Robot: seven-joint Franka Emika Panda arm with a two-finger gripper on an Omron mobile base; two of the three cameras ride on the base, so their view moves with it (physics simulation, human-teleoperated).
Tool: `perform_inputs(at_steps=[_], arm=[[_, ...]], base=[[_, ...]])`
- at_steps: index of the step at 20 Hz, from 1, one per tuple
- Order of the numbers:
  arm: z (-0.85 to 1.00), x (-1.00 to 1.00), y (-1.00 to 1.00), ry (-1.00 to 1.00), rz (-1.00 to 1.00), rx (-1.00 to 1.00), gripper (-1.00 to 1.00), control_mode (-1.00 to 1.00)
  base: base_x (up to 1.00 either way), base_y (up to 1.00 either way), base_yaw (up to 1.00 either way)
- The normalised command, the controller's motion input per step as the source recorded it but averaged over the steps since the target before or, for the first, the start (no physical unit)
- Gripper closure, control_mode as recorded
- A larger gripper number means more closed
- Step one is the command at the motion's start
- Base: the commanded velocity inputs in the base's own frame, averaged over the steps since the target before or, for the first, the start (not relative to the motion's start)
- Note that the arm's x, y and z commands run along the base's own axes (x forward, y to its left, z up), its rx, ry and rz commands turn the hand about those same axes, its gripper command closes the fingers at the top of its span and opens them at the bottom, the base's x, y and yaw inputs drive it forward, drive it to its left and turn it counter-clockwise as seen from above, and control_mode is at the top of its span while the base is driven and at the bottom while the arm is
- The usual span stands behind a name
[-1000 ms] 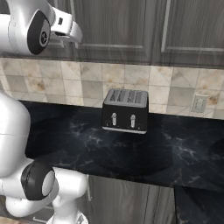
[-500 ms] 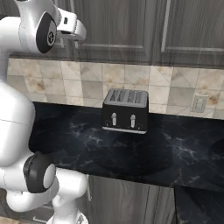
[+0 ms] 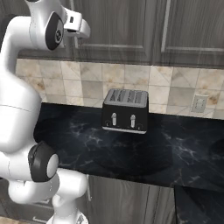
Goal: Move the bowls from the cabinet to the plates on the dining table.
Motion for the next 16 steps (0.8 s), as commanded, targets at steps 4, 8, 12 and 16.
perform_inputs(at_steps=[4, 8, 12, 16], arm=[[0.0, 0.34, 0.0, 0.01, 0.0, 0.0, -1.0, -1.0], [0.0, 0.26, 0.04, 0.0, 0.0, 0.0, -1.0, -1.0], [-0.02, 0.28, 0.07, 0.0, 0.0, 0.0, -1.0, -1.0], [-0.09, 0.27, 0.04, 0.0, 0.0, 0.0, -1.0, -1.0]], base=[[0.0, 0.0, 0.0], [0.0, 0.0, 0.0], [0.0, 0.0, 0.0], [0.0, 0.0, 0.0]])
